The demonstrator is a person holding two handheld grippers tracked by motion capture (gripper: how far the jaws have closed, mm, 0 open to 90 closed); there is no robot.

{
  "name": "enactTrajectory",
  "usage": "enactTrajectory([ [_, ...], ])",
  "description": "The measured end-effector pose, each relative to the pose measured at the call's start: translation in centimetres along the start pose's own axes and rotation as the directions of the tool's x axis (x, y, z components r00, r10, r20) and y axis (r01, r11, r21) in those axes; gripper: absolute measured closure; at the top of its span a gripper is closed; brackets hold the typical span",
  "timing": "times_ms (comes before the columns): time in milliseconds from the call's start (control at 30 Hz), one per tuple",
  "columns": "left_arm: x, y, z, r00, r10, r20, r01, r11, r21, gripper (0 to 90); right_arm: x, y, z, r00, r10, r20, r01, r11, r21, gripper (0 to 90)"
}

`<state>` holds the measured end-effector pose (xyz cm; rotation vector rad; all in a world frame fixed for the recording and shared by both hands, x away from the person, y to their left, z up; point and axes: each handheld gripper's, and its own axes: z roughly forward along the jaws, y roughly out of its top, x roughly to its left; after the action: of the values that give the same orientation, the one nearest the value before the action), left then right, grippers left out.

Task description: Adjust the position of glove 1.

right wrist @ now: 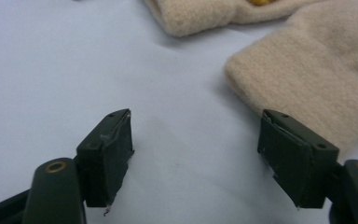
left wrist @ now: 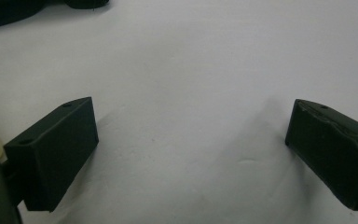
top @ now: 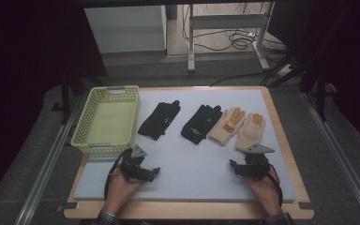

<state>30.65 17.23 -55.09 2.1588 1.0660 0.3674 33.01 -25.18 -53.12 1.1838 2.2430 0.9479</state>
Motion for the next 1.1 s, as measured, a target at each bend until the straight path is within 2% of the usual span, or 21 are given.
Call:
enactTrajectory([
  [833,0.05,-0.01,-0.06,1.0,0.001,-0.003,-0.001,1.0,-0.004,3.6,-0.02,0.01,0.0,1.0,0.002,-0.002,-0.002,1.0,0.002,25.3],
  [933,0.1,-0.05,-0.15,0.9999,-0.012,-0.009,0.012,0.9998,-0.014,6.1,-0.02,0.01,0.0,1.0,0.002,-0.002,-0.002,1.0,0.002,25.3],
  [1100,0.33,0.21,-0.43,1.0,0.002,-0.009,-0.002,0.9998,-0.021,17.6,-0.02,0.0,0.0,1.0,0.002,-0.002,-0.002,1.0,0.001,25.3],
])
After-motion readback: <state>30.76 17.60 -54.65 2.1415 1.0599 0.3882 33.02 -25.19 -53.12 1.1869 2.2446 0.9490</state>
